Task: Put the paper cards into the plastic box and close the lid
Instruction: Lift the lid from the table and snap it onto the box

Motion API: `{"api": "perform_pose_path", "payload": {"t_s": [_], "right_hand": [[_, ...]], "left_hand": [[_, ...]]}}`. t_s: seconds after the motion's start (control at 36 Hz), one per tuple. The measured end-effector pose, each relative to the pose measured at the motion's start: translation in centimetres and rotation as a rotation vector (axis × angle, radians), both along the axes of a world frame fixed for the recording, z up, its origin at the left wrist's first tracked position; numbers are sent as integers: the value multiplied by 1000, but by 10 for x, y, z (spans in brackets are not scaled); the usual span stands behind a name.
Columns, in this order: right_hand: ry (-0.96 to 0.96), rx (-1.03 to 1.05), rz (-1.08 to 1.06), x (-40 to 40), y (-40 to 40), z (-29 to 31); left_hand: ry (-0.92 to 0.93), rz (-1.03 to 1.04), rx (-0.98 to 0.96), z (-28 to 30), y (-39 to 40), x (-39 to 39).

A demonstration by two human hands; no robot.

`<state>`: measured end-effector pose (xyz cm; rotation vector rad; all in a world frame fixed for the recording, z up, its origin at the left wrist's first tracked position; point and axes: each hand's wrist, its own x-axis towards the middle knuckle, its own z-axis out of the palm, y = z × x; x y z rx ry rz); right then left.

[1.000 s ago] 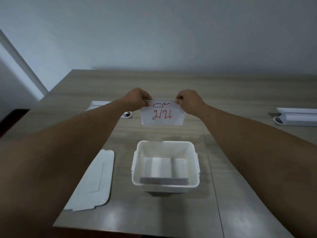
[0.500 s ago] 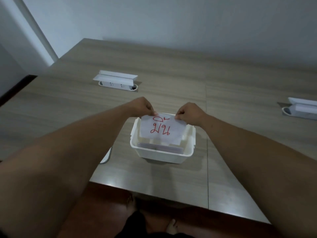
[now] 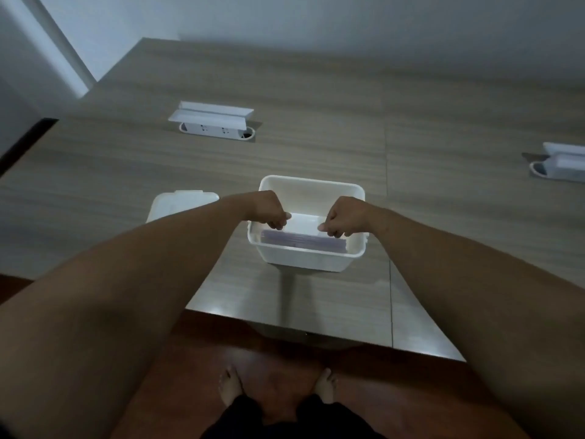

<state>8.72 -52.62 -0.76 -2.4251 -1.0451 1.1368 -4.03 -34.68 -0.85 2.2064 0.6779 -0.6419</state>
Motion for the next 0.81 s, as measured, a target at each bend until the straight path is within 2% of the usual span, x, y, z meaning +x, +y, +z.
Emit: {"api": "perform_pose_path", "payload": {"t_s": [0.06,0.17,0.28,0.36,0.53,0.72,0.81], "right_hand": [[-41,24,-43,-2,1,4],[-187,60,-91,-11,21,20],[-323,132,-86,-31,64,36],[-395,214,-55,-54,97,44],[-337,264,-48,-114,164,33],[-257,172,-89,-160,218,-27],[-206,131,-152,-182,236,-58]], "left_hand": [[-108,91,-61,5,8,-2],[-296,157,-46,25,36,-15],[-351,241,96,39,83,-41],[-292,275,181,40,115,-68],[-149,356,303,18,187,-134],[-88,475,441,-29,231,-202],[-23,550,401,-58,242,-227]]}}
